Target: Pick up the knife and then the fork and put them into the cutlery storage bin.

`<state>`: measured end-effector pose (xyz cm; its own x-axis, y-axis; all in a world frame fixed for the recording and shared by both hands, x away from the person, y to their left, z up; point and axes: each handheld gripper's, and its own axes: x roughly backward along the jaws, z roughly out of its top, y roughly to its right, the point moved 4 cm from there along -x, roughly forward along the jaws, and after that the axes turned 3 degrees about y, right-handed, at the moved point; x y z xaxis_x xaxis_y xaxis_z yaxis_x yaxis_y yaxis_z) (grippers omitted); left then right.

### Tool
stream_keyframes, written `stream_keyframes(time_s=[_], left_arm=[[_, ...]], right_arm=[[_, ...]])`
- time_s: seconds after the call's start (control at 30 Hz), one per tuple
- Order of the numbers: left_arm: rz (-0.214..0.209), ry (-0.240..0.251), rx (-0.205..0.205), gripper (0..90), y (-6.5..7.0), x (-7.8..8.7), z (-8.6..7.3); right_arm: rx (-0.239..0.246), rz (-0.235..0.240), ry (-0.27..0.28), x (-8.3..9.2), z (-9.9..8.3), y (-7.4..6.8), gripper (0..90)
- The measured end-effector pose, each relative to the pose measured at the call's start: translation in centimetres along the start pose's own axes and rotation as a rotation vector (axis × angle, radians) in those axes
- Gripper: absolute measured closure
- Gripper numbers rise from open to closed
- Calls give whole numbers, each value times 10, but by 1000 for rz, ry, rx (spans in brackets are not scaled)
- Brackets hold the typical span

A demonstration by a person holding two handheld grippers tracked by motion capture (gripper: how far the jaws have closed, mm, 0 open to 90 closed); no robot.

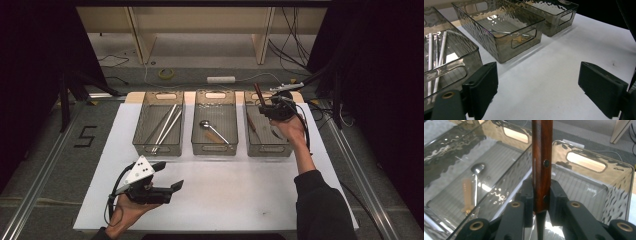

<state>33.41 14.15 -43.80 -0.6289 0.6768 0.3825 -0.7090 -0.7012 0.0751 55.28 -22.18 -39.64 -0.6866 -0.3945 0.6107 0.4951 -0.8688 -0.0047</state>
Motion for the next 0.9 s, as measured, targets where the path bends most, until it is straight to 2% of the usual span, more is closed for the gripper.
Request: stream_keyframes(time_s=[0.27, 0.53, 0.9], left_arm=[[-3, -5, 1, 157, 0, 0, 0], [-2, -5, -1, 157, 0, 0, 0], [-1, -8, -5, 156, 0, -1, -1]], right_arm=[[-22, -21, -2, -6, -3, 5, 774], [-28, -20, -15, -14, -10, 2, 774], [-50, -43, -24, -23, -14, 1, 772]])
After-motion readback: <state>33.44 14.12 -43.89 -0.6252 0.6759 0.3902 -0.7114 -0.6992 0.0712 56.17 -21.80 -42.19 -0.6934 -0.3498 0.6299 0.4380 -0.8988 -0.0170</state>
